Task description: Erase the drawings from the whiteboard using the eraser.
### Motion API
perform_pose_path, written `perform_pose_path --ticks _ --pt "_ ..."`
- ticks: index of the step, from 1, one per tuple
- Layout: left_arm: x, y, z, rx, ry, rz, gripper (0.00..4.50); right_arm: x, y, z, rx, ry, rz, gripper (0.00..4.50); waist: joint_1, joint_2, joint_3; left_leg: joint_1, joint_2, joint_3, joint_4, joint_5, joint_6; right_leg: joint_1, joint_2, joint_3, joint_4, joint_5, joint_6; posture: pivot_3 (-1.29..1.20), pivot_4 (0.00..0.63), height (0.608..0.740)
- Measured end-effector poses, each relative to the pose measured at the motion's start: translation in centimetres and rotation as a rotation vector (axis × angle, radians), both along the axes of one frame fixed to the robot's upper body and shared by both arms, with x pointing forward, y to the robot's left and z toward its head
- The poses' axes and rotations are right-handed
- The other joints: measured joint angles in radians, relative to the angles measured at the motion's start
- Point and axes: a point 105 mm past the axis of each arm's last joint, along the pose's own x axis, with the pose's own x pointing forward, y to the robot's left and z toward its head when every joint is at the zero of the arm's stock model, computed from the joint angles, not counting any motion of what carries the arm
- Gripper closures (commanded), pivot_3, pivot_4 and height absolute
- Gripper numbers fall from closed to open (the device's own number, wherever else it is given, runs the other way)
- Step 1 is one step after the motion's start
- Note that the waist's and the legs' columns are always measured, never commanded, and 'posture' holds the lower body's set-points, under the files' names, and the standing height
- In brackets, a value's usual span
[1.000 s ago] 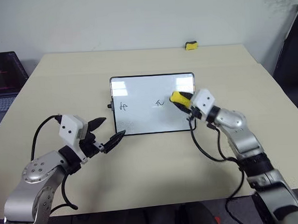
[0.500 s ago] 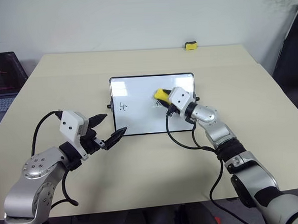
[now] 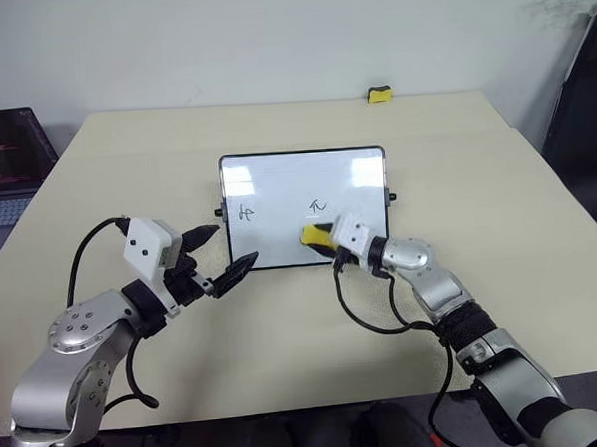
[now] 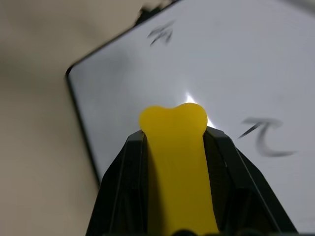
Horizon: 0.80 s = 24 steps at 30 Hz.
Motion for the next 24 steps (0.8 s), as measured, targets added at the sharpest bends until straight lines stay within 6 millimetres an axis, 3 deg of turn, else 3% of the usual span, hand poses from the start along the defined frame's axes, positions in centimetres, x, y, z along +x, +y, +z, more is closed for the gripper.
perform_pose_path --ticks 3,6,9,16,24 --pt "0.5 -0.6 0.7 0.011 -0.026 -0.016 0.0 1.5 -0.7 4.3 0.067 -0.111 -0.069 3.3 0.0 0.0 0.0 -0.006 0.0 -0.001 0.0 0.0 0.0 -0.004 0.0 -0.002 -0.001 0.0 0.0 0.0 0.15 0.74" --pt "0.9 -1.5 1.2 0.021 -0.039 -0.048 0.0 2.8 -1.3 5.2 0.071 -0.14 -0.146 3.3 0.0 0.0 0.0 -0.007 0.0 -0.001 0.0 0.0 -0.001 -0.004 0.0 -0.002 -0.003 0.0 0.001 0.0 0.15 0.74" --pt "1.3 -2.1 1.5 0.034 -0.041 -0.088 0.0 3.8 -1.3 2.9 0.049 -0.078 -0.209 3.3 0.0 0.0 0.0 -0.008 0.0 -0.001 -0.001 0.0 -0.001 -0.005 -0.001 -0.002 -0.005 0.0 0.001 0.0 0.15 0.74" --pt "1.8 -1.9 1.0 0.05 -0.016 -0.094 0.0 3.7 0.6 1.5 -0.001 -0.032 -0.193 3.3 -0.007 -0.001 -0.001 -0.003 0.0 0.0 -0.001 0.0 -0.001 -0.002 0.0 -0.001 0.0 0.0 0.0 0.0 0.15 0.74" --pt "1.6 -2.0 0.7 0.05 -0.004 -0.107 0.0 0.2 2.3 -4.5 -0.139 0.221 -0.036 3.3 -0.004 -0.001 -0.002 0.013 0.001 -0.002 0.0 0.0 0.0 0.012 -0.001 -0.001 -0.001 -0.002 0.002 0.0 0.15 0.74"
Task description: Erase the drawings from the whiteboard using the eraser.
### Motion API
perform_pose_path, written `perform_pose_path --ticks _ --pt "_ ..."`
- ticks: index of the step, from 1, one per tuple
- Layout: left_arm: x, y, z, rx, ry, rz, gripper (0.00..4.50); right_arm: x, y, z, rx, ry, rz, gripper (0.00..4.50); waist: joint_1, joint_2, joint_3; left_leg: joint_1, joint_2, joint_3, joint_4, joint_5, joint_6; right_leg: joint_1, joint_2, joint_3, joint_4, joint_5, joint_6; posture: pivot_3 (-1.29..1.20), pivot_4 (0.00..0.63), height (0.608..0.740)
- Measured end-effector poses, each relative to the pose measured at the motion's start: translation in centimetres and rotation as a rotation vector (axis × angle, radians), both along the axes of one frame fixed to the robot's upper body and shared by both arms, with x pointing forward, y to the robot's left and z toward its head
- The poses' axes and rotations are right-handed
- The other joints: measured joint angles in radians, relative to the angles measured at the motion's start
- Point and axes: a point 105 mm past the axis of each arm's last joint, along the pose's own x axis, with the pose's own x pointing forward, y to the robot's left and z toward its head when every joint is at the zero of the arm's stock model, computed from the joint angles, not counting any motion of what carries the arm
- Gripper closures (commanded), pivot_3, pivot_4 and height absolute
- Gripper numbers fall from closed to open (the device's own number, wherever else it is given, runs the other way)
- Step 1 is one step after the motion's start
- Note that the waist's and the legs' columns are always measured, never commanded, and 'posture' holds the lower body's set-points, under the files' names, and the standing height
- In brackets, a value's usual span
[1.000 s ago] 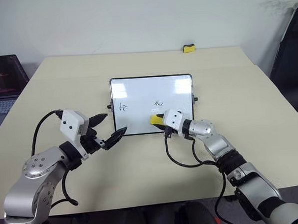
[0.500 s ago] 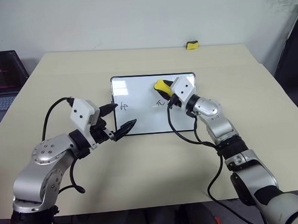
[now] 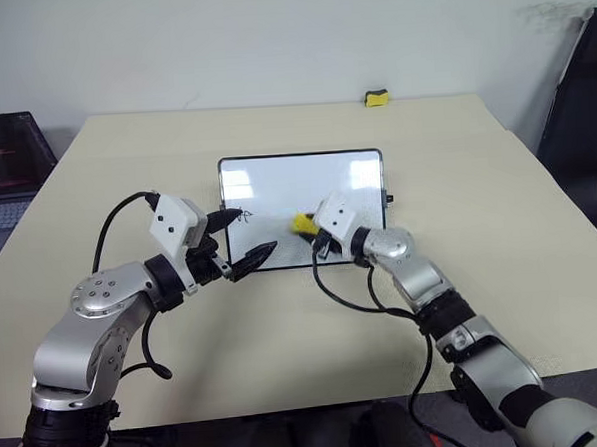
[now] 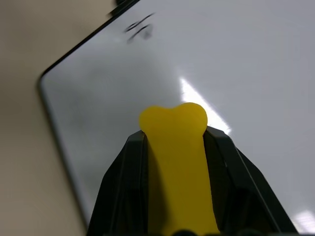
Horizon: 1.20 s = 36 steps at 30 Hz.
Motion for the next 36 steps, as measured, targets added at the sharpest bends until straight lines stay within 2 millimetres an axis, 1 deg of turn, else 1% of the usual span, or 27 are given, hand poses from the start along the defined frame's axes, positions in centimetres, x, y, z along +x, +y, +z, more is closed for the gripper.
perform_pose_path --ticks 2,3,6,8,10,13,14,15,17,20,21,24,27,29,32,36 --pt "0.0 0.0 -0.1 0.0 0.005 0.001 0.0 -0.8 0.2 -1.0 -0.015 0.036 0.029 3.3 0.001 0.0 0.0 0.0 0.0 -0.002 0.0 0.001 0.001 0.0 0.0 0.0 0.0 0.0 -0.001 0.0 0.15 0.74" --pt "-0.1 0.1 -0.2 0.0 0.008 0.002 0.0 -1.1 0.2 -1.0 -0.013 0.036 0.036 3.3 0.002 0.0 0.0 -0.001 0.0 -0.002 0.0 0.001 0.001 -0.001 0.0 0.0 0.0 0.001 -0.001 0.0 0.15 0.74" --pt "-0.2 0.1 -0.5 0.0 0.017 0.005 0.0 -1.1 0.1 -0.2 0.02 0.018 0.039 3.3 0.002 0.001 0.002 -0.006 -0.001 -0.002 0.0 0.002 0.0 -0.007 0.001 0.001 0.001 0.002 -0.001 0.0 0.15 0.74" --pt "-0.2 0.2 -0.7 -0.001 0.023 0.008 0.0 -0.6 -0.2 1.6 0.095 -0.014 0.015 3.3 0.002 0.001 0.003 -0.013 -0.001 -0.001 0.0 0.002 0.0 -0.013 0.001 0.001 0.001 0.004 -0.005 0.0 0.15 0.74" --pt "-0.2 0.2 -0.7 -0.001 0.023 0.01 0.0 0.4 -0.6 4.6 0.171 -0.082 -0.023 3.3 0.003 0.001 0.003 -0.022 -0.001 -0.002 0.0 0.003 -0.001 -0.021 0.002 0.0 0.001 0.005 -0.004 0.0 0.15 0.74" --pt "-0.2 0.3 -0.7 -0.001 0.023 0.012 0.0 2.1 -1.6 9.1 0.251 -0.23 -0.109 3.3 0.002 0.001 0.002 -0.025 -0.001 -0.001 -0.001 0.002 -0.003 -0.025 0.001 0.0 -0.001 0.005 -0.003 0.0 0.15 0.74" --pt "-0.2 0.3 -0.8 -0.002 0.025 0.014 0.0 2.6 -2.0 9.8 0.251 -0.267 -0.144 3.3 0.002 0.001 0.002 -0.025 -0.001 -0.001 -0.001 0.001 -0.004 -0.025 0.001 0.0 -0.001 0.004 -0.002 0.0 0.15 0.74" --pt "-0.3 0.3 -0.8 -0.003 0.027 0.016 0.0 3.2 -2.6 9.8 0.247 -0.286 -0.184 3.3 0.002 0.0 0.002 -0.025 -0.001 0.0 -0.002 0.001 -0.005 -0.025 0.001 0.001 -0.002 0.004 -0.002 0.0 0.15 0.74" --pt "-0.3 0.3 -1.0 -0.004 0.031 0.018 0.0 4.0 -3.6 8.4 0.213 -0.277 -0.249 3.3 0.002 0.0 0.002 -0.027 -0.002 0.0 -0.002 0.0 -0.006 -0.025 0.001 0.001 -0.004 0.003 -0.001 0.0 0.15 0.74" --pt "-0.3 0.4 -1.0 -0.006 0.032 0.024 0.0 3.9 -3.2 7.8 0.195 -0.285 -0.238 3.3 0.002 -0.001 0.001 -0.025 -0.002 0.0 -0.001 0.0 -0.005 -0.023 0.001 0.001 -0.003 0.003 -0.001 0.0 0.15 0.74" --pt "-0.3 0.4 -1.0 -0.006 0.031 0.026 0.0 3.8 -3.0 7.3 0.179 -0.274 -0.225 3.3 0.002 -0.001 0.001 -0.022 -0.002 0.0 -0.001 0.0 -0.005 -0.02 0.001 0.001 -0.003 0.003 -0.001 0.0 0.15 0.74" --pt "-0.3 0.4 -1.0 -0.007 0.029 0.029 0.0 2.6 -2.1 5.0 0.138 -0.215 -0.159 3.3 0.001 -0.001 0.001 -0.016 -0.001 -0.002 -0.001 0.0 -0.005 -0.015 0.001 0.0 -0.002 0.003 -0.002 0.0 0.15 0.74" --pt "-0.3 0.4 -1.0 -0.008 0.029 0.033 0.0 0.9 -0.8 2.6 0.086 -0.137 -0.071 3.3 -0.001 -0.001 0.002 -0.014 -0.001 -0.001 -0.001 0.0 -0.004 -0.014 0.001 0.001 -0.001 0.003 -0.002 0.0 0.15 0.74" --pt "-0.3 0.5 -1.0 -0.008 0.029 0.037 0.0 0.1 -0.1 1.5 0.067 -0.101 -0.034 3.3 -0.001 -0.001 0.002 -0.014 -0.001 -0.002 -0.001 0.001 -0.004 -0.015 0.001 0.001 0.0 0.003 -0.002 0.0 0.15 0.74" --pt "-0.3 0.7 -0.9 -0.008 0.025 0.048 0.0 0.2 -0.1 1.6 0.073 -0.094 -0.044 3.3 0.0 0.0 0.002 -0.014 -0.001 -0.002 0.0 0.002 -0.003 -0.015 0.002 0.001 0.0 0.003 -0.003 0.0 0.15 0.74" --pt "-0.2 1.1 -0.8 -0.009 0.017 0.073 0.0 0.9 -0.6 3.0 0.124 -0.083 -0.079 3.3 0.002 0.0 0.002 -0.016 -0.001 -0.002 0.0 0.002 -0.004 -0.015 0.002 0.0 0.0 0.003 -0.003 0.0 0.15 0.74"
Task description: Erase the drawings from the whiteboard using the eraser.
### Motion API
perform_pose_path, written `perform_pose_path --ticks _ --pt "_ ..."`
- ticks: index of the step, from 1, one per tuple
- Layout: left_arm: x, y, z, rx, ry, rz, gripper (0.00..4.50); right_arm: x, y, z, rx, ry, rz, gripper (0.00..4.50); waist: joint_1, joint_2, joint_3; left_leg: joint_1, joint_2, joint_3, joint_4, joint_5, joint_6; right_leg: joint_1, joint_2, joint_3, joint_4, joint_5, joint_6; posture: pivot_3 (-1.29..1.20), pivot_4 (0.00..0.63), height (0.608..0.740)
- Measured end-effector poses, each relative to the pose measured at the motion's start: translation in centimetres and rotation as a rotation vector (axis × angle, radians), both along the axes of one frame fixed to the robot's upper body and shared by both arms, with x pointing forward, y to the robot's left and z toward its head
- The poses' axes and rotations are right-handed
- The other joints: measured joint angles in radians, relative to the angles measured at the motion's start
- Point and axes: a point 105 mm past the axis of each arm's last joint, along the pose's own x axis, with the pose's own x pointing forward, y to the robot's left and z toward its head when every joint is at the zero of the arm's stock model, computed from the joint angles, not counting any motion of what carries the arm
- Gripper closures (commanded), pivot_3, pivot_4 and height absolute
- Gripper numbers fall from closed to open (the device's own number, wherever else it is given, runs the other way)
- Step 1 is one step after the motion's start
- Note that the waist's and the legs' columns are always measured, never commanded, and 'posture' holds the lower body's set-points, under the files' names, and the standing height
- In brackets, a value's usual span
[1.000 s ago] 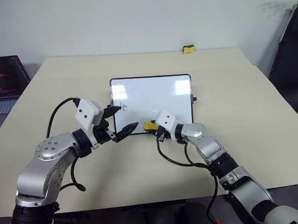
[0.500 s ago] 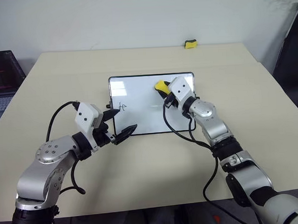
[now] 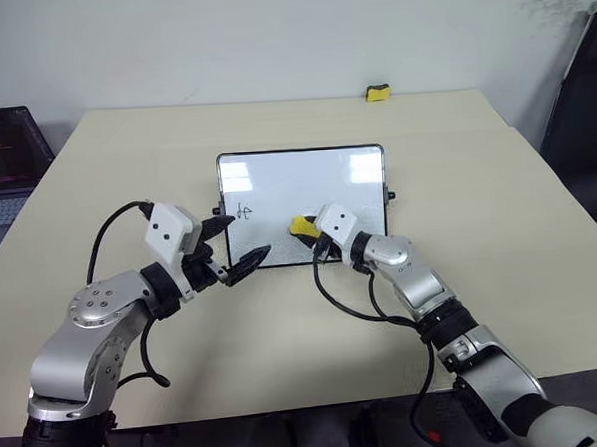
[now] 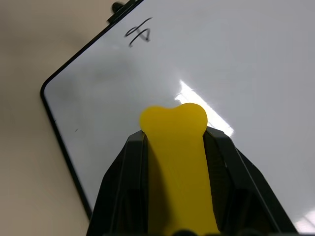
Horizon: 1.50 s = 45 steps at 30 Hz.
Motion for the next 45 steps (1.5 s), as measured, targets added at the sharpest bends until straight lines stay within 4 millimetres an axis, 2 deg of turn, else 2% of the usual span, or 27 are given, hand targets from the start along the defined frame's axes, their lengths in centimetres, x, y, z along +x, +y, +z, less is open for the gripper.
perform_pose_path --ticks 6,9,12,16,19,24,27,31,34,37,45 --pt "-0.3 1.3 -0.5 0.0 0.016 0.052 0.0 -0.1 -1.2 1.3 0.102 0.1 -0.015 3.31 0.001 0.0 0.0 -0.006 0.0 -0.001 0.0 0.0 0.0 -0.004 -0.001 -0.002 -0.001 0.0 0.0 0.0 0.15 0.74" --pt "-0.4 2.3 -0.9 0.009 0.025 0.098 0.0 -1.1 -2.0 0.7 0.098 0.161 0.006 3.31 0.003 0.0 0.0 -0.008 0.0 -0.001 -0.001 -0.001 0.0 -0.005 -0.002 -0.002 -0.003 0.0 0.001 0.0 0.15 0.74" --pt "-0.8 3.5 -1.3 0.011 0.038 0.154 0.0 -2.5 -3.5 -0.1 0.025 0.166 0.035 3.31 0.003 0.0 0.0 -0.009 0.0 -0.001 -0.002 -0.002 0.0 -0.006 -0.002 -0.002 -0.004 -0.001 0.001 0.0 0.15 0.74" --pt "-0.8 5.1 -1.1 0.003 0.036 0.238 0.0 -4.4 -3.7 -0.9 -0.055 0.149 0.09 3.31 0.003 0.0 0.0 -0.008 0.0 -0.001 -0.002 -0.002 0.0 -0.006 -0.001 -0.002 -0.004 -0.001 0.001 0.0 0.15 0.74" --pt "-0.2 5.7 -0.7 0.0 0.012 0.297 0.0 -5.1 -2.5 -0.2 -0.098 0.056 0.128 3.31 0.001 0.0 0.0 -0.007 0.0 -0.001 -0.002 -0.002 0.0 -0.006 0.0 -0.002 -0.002 -0.001 0.001 0.0 0.15 0.74" --pt "0.8 6.5 -0.5 -0.022 0.006 0.373 0.0 -5.0 0.0 1.6 -0.09 -0.067 0.15 3.31 0.0 -0.001 0.0 -0.007 0.0 -0.001 -0.001 -0.001 0.0 -0.006 0.001 -0.002 -0.001 -0.001 0.001 0.0 0.15 0.74" --pt "0.9 6.5 -0.4 -0.024 0.014 0.383 0.0 -4.4 2.2 3.1 -0.113 -0.171 0.173 3.31 0.0 -0.001 0.0 -0.007 0.0 -0.001 -0.001 -0.001 -0.001 -0.006 0.001 -0.002 -0.001 -0.001 0.001 0.0 0.15 0.74" --pt "1.0 6.6 -0.6 -0.023 0.023 0.387 0.0 -2.7 3.6 4.0 -0.156 -0.236 0.157 3.31 0.001 -0.001 0.001 -0.008 -0.001 0.0 -0.001 -0.001 -0.001 -0.006 0.0 -0.002 -0.001 -0.001 0.001 0.0 0.15 0.74" --pt "1.0 6.4 -0.7 -0.029 0.042 0.376 0.0 -1.4 5.0 5.5 -0.196 -0.291 0.152 3.31 0.0 -0.001 0.001 -0.008 -0.001 0.0 -0.001 -0.001 -0.001 -0.007 -0.001 -0.002 -0.001 -0.001 0.001 0.0 0.15 0.74" --pt "0.9 5.9 -0.7 -0.042 0.057 0.339 0.0 -1.2 6.7 6.9 -0.202 -0.325 0.184 3.31 0.0 -0.001 0.001 -0.008 0.0 -0.001 -0.001 -0.001 -0.001 -0.007 -0.001 -0.002 -0.001 -0.001 0.0 0.0 0.15 0.74" --pt "0.5 5.4 -0.8 -0.03 0.097 0.266 0.0 -0.2 9.5 6.6 -0.282 -0.319 0.235 3.31 -0.001 -0.001 0.001 -0.008 0.0 0.0 -0.001 -0.001 -0.001 -0.007 -0.002 -0.001 -0.001 -0.001 0.0 0.0 0.15 0.74"
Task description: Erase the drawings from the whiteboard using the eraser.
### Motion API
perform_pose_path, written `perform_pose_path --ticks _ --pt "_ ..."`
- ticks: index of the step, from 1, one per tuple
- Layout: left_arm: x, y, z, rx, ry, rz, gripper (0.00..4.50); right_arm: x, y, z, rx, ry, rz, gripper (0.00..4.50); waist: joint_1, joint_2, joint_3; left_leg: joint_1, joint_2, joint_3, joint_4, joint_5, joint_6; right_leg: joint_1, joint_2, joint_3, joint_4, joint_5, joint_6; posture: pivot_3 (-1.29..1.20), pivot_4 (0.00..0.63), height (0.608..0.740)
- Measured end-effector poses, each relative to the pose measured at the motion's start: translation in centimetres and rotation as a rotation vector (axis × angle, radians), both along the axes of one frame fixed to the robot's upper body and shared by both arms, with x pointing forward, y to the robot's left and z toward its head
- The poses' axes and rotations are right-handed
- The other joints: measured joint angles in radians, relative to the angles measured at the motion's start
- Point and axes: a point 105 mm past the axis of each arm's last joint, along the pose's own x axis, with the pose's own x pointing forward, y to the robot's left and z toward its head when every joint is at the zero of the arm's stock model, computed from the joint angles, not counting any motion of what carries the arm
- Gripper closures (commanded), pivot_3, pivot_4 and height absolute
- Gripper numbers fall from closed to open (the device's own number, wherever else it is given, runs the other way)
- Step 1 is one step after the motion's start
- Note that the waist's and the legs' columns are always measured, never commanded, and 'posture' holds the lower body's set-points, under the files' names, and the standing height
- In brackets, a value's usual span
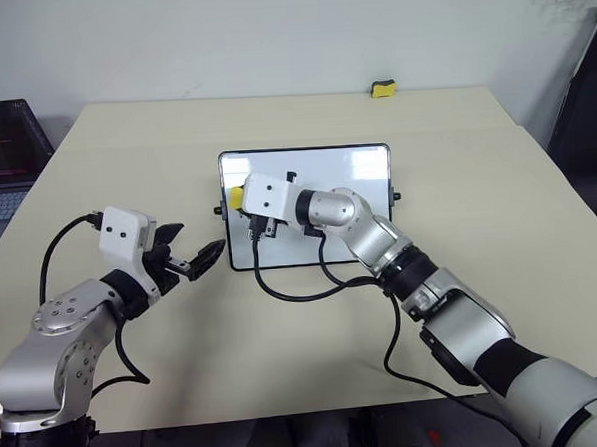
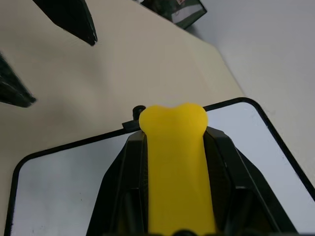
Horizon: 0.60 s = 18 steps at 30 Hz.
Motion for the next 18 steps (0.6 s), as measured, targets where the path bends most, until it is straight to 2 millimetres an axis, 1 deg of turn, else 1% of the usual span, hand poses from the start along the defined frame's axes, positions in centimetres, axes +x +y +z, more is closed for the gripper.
perform_pose_path --ticks 3,5,10,12,16,18 --pt "-0.2 -0.4 -0.1 -0.016 0.013 -0.031 0.0 0.3 0.9 0.2 -0.014 -0.016 -0.004 3.31 -0.001 0.0 0.0 0.0 0.0 0.0 0.0 0.0 0.0 0.0 0.0 0.0 0.0 0.0 0.0 0.0 0.15 0.74" --pt "-0.3 -0.6 0.0 -0.022 0.017 -0.045 0.0 0.7 1.2 -0.3 -0.042 -0.02 -0.02 3.31 -0.001 0.0 0.0 0.0 0.0 0.0 0.0 0.0 0.0 0.0 -0.001 0.0 0.0 0.0 0.0 0.0 0.15 0.74" --pt "-0.3 -0.7 0.0 -0.026 0.015 -0.054 0.0 1.5 0.4 -2.4 -0.107 0.025 -0.063 3.31 0.001 0.0 0.0 -0.001 0.003 0.0 0.0 0.0 0.0 0.0 -0.001 0.0 0.0 0.0 0.0 0.0 0.15 0.74" --pt "-0.4 -0.8 0.1 -0.025 0.014 -0.056 0.0 1.4 0.5 -2.5 -0.134 0.017 -0.047 3.31 0.0 0.0 0.0 0.0 0.007 0.001 0.0 0.0 0.0 0.0 -0.001 0.0 0.0 0.0 0.0 0.0 0.15 0.74" --pt "-0.4 -0.9 0.1 -0.024 0.011 -0.059 0.0 1.0 0.6 -3.3 -0.207 0.016 -0.006 3.31 0.0 0.0 0.0 0.0 0.009 0.001 0.0 0.0 0.0 0.0 0.001 0.0 0.001 0.0 -0.001 0.0 0.15 0.74" --pt "-0.5 -0.9 0.2 -0.023 0.01 -0.061 0.0 0.9 0.6 -3.3 -0.216 0.003 -0.005 3.31 0.0 0.0 0.0 0.001 0.01 0.001 0.0 0.0 0.0 0.0 0.001 0.0 0.001 0.0 -0.002 0.0 0.15 0.74"
